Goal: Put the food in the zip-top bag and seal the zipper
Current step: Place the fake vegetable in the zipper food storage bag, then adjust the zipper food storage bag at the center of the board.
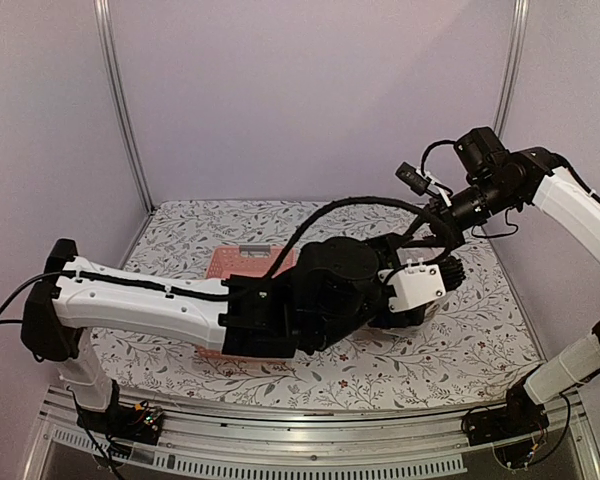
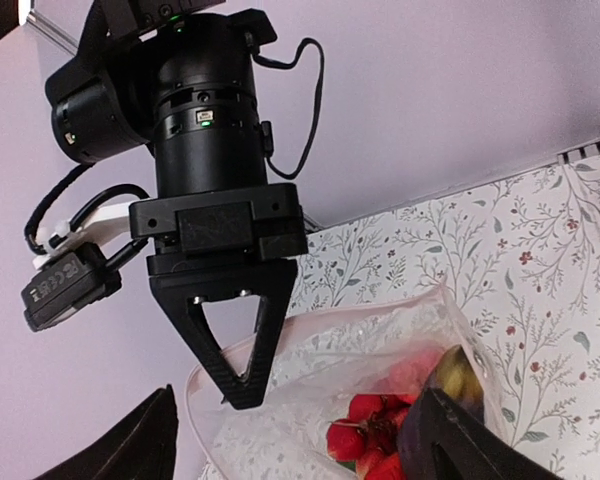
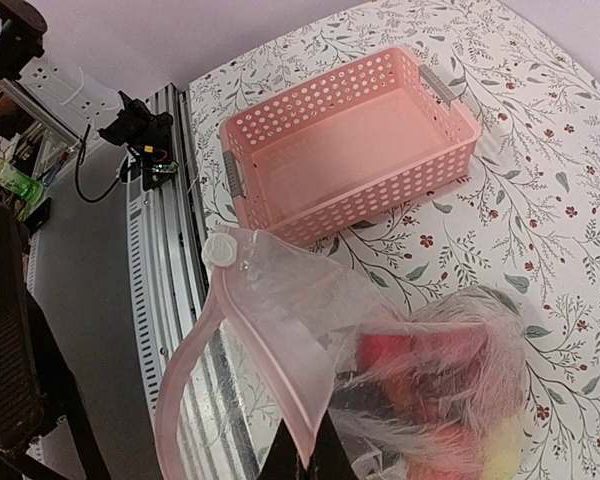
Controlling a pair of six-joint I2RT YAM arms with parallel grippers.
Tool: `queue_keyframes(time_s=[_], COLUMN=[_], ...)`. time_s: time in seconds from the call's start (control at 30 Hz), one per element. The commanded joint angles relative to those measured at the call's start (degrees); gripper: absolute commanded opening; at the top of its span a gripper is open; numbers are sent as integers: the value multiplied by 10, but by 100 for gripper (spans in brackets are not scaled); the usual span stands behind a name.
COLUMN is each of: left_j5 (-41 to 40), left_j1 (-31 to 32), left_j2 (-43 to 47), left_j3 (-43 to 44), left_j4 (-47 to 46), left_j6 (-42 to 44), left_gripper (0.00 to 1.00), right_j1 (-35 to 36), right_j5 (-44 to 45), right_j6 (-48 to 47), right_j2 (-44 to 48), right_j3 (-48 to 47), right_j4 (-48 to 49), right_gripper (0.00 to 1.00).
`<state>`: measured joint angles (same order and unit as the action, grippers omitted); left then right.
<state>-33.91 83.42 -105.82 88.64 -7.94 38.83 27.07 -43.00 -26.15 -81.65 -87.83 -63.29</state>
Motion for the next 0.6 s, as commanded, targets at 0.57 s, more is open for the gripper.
queue_keyframes(time_s=[0.57], left_j5=[184], left_j1=[-31], left_j2=[-65], left_j3=[138], left_j4=[378], left_j6=[-199], left_gripper=[54], right_j1=[4], right_j5=[-11], right_j6=[-7], right_j2=[-4], right_j3=[11], right_j4=[-8], right_gripper=[0])
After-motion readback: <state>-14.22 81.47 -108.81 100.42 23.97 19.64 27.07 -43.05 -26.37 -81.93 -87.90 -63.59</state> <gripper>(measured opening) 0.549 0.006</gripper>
